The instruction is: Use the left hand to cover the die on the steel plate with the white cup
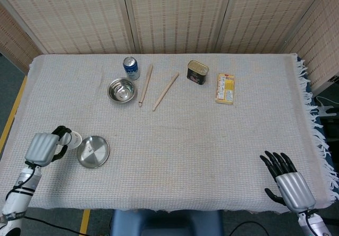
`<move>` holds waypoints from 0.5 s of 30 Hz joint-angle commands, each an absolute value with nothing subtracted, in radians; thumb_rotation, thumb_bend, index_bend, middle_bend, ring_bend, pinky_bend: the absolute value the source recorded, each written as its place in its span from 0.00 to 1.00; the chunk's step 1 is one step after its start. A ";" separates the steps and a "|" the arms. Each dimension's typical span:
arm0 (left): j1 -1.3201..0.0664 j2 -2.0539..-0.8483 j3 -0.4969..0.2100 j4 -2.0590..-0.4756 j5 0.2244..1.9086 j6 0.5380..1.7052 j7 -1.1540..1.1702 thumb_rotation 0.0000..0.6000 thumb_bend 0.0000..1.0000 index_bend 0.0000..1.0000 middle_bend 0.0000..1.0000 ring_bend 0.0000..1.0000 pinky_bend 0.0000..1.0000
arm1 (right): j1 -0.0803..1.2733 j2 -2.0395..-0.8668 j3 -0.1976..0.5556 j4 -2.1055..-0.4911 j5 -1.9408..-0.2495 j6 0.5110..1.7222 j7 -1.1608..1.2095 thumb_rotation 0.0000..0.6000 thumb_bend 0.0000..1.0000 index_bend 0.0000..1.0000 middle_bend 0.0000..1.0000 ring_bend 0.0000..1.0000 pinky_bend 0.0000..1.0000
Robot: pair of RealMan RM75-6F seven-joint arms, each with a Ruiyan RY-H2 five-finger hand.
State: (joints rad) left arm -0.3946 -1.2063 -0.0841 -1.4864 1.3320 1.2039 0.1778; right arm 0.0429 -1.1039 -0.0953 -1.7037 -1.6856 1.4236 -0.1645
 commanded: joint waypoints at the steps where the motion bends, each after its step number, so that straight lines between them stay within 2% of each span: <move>1: -0.392 -1.217 -0.100 -1.430 1.282 1.173 0.169 1.00 0.56 0.66 0.96 0.84 0.97 | 0.042 -1.105 -0.096 -1.704 -1.687 1.425 -0.166 1.00 0.14 0.00 0.00 0.00 0.00; 6: -0.424 -1.258 -0.107 -1.330 1.215 1.059 0.144 1.00 0.55 0.61 0.92 0.82 0.96 | 0.045 -1.106 -0.096 -1.702 -1.682 1.416 -0.165 1.00 0.14 0.00 0.00 0.00 0.00; 15: -0.446 -1.279 -0.083 -1.307 1.240 1.001 0.130 1.00 0.47 0.47 0.79 0.74 0.91 | 0.051 -1.105 -0.094 -1.702 -1.671 1.403 -0.158 1.00 0.14 0.00 0.00 0.00 0.00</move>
State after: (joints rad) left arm -0.4421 -1.2797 -0.0887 -1.3016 1.2350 1.0112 0.1262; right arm 0.0506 -1.1054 -0.0936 -1.7019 -1.6714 1.4038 -0.1580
